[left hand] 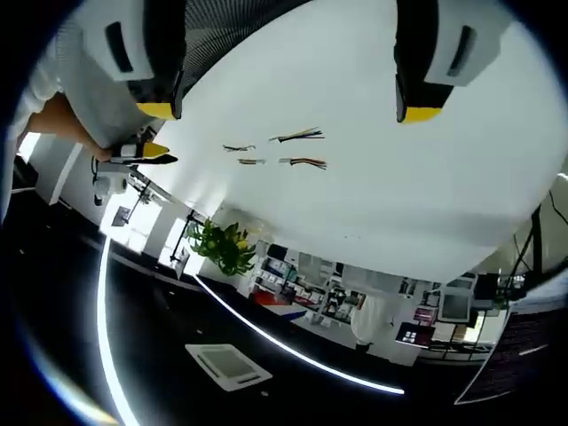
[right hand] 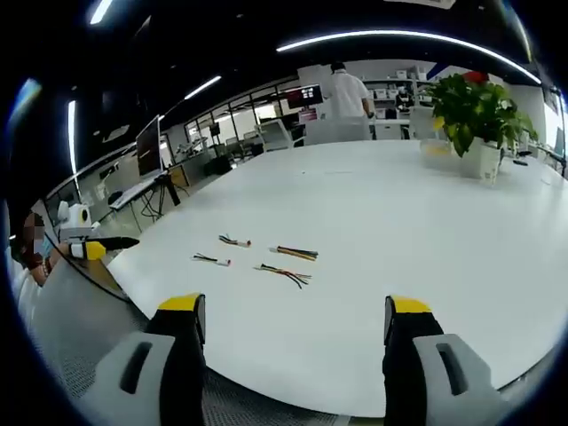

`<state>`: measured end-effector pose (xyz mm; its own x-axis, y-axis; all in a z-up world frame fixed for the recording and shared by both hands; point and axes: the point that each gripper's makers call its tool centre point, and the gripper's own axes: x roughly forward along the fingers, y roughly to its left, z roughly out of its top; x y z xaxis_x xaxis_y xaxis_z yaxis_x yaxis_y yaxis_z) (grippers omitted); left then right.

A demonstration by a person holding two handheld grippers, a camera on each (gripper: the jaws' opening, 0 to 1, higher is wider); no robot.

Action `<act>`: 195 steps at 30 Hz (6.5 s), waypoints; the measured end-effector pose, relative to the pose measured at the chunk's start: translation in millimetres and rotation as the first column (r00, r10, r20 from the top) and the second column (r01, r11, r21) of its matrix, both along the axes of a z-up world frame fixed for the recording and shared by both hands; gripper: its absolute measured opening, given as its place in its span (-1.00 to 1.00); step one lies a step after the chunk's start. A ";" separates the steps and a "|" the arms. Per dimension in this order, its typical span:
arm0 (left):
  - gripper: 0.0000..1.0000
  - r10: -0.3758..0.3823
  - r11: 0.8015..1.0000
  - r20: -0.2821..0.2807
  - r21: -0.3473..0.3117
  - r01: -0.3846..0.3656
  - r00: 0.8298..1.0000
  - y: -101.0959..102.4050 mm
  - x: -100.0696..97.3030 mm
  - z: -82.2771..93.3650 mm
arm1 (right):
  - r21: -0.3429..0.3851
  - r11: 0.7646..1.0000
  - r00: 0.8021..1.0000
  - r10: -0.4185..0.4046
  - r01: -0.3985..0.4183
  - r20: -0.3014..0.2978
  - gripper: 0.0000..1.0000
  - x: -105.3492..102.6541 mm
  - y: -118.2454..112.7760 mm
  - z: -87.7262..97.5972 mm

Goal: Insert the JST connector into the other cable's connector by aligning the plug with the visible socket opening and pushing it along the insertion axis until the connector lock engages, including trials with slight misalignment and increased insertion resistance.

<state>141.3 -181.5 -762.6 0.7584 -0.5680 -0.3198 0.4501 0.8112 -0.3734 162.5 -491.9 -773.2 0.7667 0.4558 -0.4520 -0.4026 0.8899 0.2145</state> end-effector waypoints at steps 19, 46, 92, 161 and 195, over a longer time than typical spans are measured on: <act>0.97 0.006 1.000 0.005 -0.008 -0.006 1.000 -1.4 0.9 1.5 | 0.013 1.000 1.000 0.013 -0.013 0.015 0.64 0.6 1.6 2.2; 0.97 0.010 1.000 -0.014 0.006 -0.010 1.000 0.5 0.4 -2.5 | 0.016 0.997 0.997 0.075 -0.075 -0.005 0.64 -5.3 11.7 -1.5; 0.97 -0.160 0.986 0.032 -0.043 0.161 0.987 -32.6 -5.2 14.0 | 0.015 0.998 0.998 -0.066 0.066 0.005 0.59 6.7 -19.0 -0.6; 0.89 -0.488 0.869 0.246 0.049 0.492 0.838 -92.1 162.1 48.0 | -0.033 0.918 0.857 0.383 -0.396 0.345 0.04 156.7 74.5 118.8; 0.51 -0.675 0.734 0.155 0.247 0.633 0.722 -132.8 156.5 -46.2 | -0.120 0.802 0.805 0.592 -0.585 0.043 -0.26 146.8 101.5 -24.4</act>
